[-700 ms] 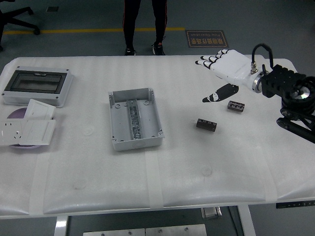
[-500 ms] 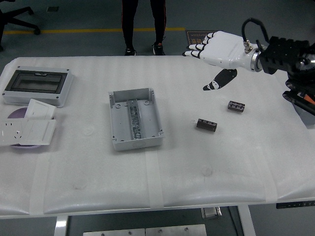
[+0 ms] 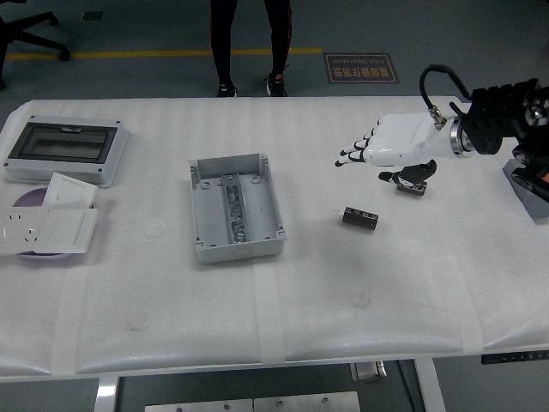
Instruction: Pick up the battery,place it into the box
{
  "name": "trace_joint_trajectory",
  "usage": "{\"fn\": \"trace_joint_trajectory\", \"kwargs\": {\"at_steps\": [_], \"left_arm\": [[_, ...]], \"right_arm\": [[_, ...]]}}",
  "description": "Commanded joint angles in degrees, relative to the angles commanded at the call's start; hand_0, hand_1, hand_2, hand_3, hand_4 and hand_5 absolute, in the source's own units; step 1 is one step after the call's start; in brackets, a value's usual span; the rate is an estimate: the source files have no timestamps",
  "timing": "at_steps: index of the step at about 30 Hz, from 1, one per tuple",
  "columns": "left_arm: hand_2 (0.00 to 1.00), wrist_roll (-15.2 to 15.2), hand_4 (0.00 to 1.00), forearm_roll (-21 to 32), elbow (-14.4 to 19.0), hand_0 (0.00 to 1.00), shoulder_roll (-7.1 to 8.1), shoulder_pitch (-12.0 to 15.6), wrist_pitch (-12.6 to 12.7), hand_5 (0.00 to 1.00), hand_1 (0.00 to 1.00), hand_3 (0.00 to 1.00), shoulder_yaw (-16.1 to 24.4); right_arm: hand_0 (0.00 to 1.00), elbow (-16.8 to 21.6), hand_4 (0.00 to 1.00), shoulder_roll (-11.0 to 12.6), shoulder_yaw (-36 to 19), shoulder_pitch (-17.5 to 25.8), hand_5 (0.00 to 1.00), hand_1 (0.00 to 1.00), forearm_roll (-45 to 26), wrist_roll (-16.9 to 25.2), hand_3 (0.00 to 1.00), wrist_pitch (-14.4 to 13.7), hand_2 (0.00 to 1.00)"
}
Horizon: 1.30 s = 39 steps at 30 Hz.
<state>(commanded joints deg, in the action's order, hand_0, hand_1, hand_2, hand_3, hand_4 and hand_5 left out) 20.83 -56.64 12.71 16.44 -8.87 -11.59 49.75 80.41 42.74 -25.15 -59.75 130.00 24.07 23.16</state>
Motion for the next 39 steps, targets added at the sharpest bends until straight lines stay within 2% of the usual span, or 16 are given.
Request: {"fn": "trace_joint_trajectory", "kwargs": {"at_steps": [2,3,8,9,15,19,24,28,33,38,39], "left_arm": [[0.563,0.08,0.463,-0.46,0.01,0.44,0.08,-0.17,-0.07,0.367,0.61,0.383,0.33],[0.563,0.12,0.461,-0.7,0.01,0.44,0.12,-0.25,-0.1,0.367,0.61,0.385,0.52],[0.563,0.34,0.461,-1.77,0.07,0.44,0.33,-0.59,-0.26,0.367,0.61,0.385,1.33],[0.563,0.39,0.458,-1.89,0.09,0.439,0.35,-0.62,-0.29,0.368,0.61,0.383,1.42],[0.562,0.55,0.456,-2.22,0.14,0.439,0.24,-0.71,-0.42,0.367,0.61,0.383,1.63],[0.562,0.52,0.456,-2.0,0.13,0.439,-0.02,-0.8,-0.44,0.367,0.61,0.383,1.46],[0.562,0.47,0.457,-1.91,0.11,0.439,-0.21,-1.01,-0.5,0.368,0.61,0.383,1.38],[0.561,0.44,0.456,-1.83,0.1,0.438,-0.24,-1.17,-0.48,0.368,0.61,0.383,1.45],[0.56,0.43,0.455,-0.95,0.13,0.437,-0.51,-0.8,-0.33,0.369,0.61,0.383,0.98],[0.56,0.35,0.455,-0.04,0.1,0.437,-0.94,-0.2,-0.2,0.369,0.61,0.383,0.36],[0.56,0.31,0.455,0.07,0.09,0.436,-0.97,-0.18,-0.19,0.37,0.61,0.383,0.3]], "right_arm": [[0.799,-0.24,0.355,-0.51,-0.07,0.24,0.002,0.957,0.0,0.01,0.998,0.0,0.998],[0.888,-0.41,0.357,-0.75,-0.14,0.29,0.002,0.998,0.0,0.09,0.998,0.07,0.998],[0.888,-2.86,0.357,-2.21,-0.56,0.74,0.002,0.998,0.0,0.73,0.998,0.44,0.998],[0.988,-3.52,0.357,-2.44,-0.62,0.87,0.002,0.998,0.0,0.78,0.998,0.53,0.998],[0.998,-9.57,0.354,-4.33,-1.08,2.75,0.002,0.998,0.0,0.72,0.998,0.35,0.998],[0.998,-14.31,0.354,-6.26,-1.08,4.35,0.002,0.998,0.0,-0.5,0.998,-1.84,0.998],[0.998,-20.27,0.357,-8.48,-1.52,5.4,0.002,0.998,0.0,-1.25,0.998,-5.9,0.998],[0.998,-24.74,0.359,-9.71,-1.81,5.88,0.002,0.998,0.0,-1.81,0.998,-7.68,0.998],[0.998,-27.17,0.378,-9.23,1.23,6.01,0.002,0.998,-0.22,-6.68,0.998,-9.99,0.998],[0.998,-24.7,0.378,-7.23,7.34,5.69,0.002,0.998,-8.81,-14.78,0.998,-15.01,0.998],[0.998,-24.12,0.412,-6.95,8.64,5.72,0.002,0.998,-11.09,-16.62,0.998,-16.11,0.998]]}}
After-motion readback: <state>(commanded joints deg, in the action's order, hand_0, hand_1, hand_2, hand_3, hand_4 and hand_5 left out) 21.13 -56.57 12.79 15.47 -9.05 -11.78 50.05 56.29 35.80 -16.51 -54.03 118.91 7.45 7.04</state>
